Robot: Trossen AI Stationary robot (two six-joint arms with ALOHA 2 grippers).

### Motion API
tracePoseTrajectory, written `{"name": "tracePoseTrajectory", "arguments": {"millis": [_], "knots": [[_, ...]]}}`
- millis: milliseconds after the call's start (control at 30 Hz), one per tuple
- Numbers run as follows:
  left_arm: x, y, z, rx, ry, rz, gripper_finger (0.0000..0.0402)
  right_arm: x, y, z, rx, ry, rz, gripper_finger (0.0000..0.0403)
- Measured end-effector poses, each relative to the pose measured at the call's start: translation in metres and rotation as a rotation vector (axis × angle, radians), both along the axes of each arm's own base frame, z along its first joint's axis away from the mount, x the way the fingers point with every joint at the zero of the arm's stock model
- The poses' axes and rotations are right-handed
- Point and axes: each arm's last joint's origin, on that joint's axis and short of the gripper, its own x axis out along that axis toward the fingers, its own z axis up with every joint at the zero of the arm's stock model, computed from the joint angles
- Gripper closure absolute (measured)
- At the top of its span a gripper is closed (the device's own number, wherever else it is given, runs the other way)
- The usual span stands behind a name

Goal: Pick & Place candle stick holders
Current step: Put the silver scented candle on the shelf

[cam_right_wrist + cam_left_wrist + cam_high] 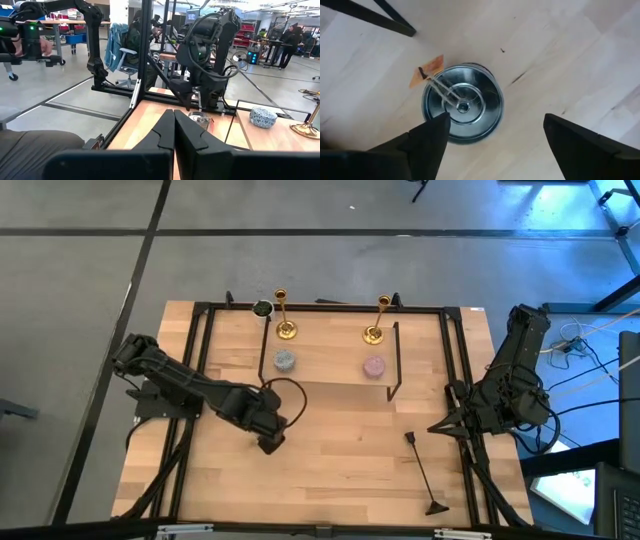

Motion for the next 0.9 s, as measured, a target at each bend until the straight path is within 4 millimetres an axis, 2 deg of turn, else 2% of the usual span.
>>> {"name": "tracePoseTrajectory", "arguments": {"millis": [267,567,900], "knots": [[-0.0017,-0.0052,0.0000,-0.014,0.004,-0.033,0.0080,0.0000,0.0000,0.0000,0.000,0.000,0.000,0.0402],[0.0012,0.0021,0.0005,0.068,-0.040,0.048,0.0080,0.0000,0.0000,0.0000,0.000,0.000,0.000,0.0402],[0.0000,0.0013,0.0002,0.033,-0.018,0.057,0.0068,0.0000,0.0000,0.0000,0.002,0.001,0.000,0.0402]]}}
